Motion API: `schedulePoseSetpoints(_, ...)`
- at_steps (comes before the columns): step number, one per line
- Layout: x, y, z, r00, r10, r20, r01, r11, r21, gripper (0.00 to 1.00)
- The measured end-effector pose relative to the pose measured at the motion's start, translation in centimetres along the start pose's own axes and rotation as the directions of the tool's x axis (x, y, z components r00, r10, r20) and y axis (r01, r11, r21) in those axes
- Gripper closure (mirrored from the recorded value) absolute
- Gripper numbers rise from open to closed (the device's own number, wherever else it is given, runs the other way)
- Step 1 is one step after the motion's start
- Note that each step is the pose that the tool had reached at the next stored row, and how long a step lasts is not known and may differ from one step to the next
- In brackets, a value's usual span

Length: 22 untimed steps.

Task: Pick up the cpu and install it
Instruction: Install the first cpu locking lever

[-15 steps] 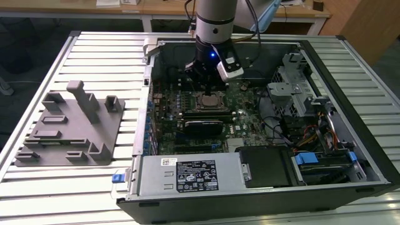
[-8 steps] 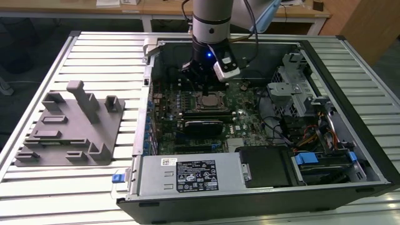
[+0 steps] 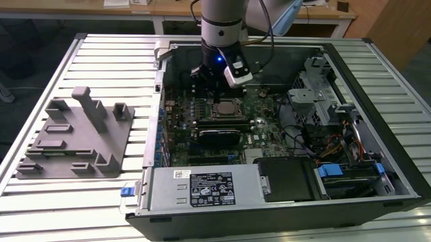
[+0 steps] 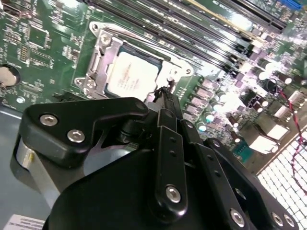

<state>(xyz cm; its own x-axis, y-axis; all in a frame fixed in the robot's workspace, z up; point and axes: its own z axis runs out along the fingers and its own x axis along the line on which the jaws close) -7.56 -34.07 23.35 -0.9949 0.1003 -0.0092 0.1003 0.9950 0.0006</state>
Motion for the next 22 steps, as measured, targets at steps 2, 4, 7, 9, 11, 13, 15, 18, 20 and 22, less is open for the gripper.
schedulePoseSetpoints(2, 0.32, -0.03, 0.00, 1.0000, 0.000, 0.0001, 0.000, 1.0000, 0.0000, 0.89)
schedulePoseSetpoints(4, 0.64, -0.07, -0.01, 1.0000, 0.000, 0.0001, 0.000, 1.0000, 0.0001, 0.89)
schedulePoseSetpoints(7, 0.89, -0.08, -0.01, 1.0000, 0.000, 0.0001, 0.000, 1.0000, 0.0000, 0.89)
schedulePoseSetpoints(9, 0.95, -0.10, -0.01, 1.0000, 0.000, 0.0000, 0.000, 1.0000, 0.0001, 0.89)
schedulePoseSetpoints(11, 0.97, -0.10, -0.01, 1.0000, 0.000, 0.0000, 0.000, 1.0000, 0.0000, 0.89)
schedulePoseSetpoints(13, 1.00, -0.10, -0.01, 1.0000, 0.000, 0.0001, 0.000, 1.0000, 0.0001, 0.89)
schedulePoseSetpoints(15, 1.12, -0.12, -0.01, 1.0000, 0.000, 0.0001, 0.000, 1.0000, 0.0000, 0.89)
schedulePoseSetpoints(18, 1.56, -0.16, -0.02, 1.0000, 0.000, 0.0000, 0.000, 1.0000, 0.0001, 0.89)
schedulePoseSetpoints(20, 1.88, -0.19, -0.02, 1.0000, 0.000, 0.0000, 0.000, 1.0000, 0.0000, 0.89)
schedulePoseSetpoints(22, 2.16, -0.22, -0.02, 1.0000, 0.000, 0.0000, 0.000, 1.0000, 0.0001, 0.89)
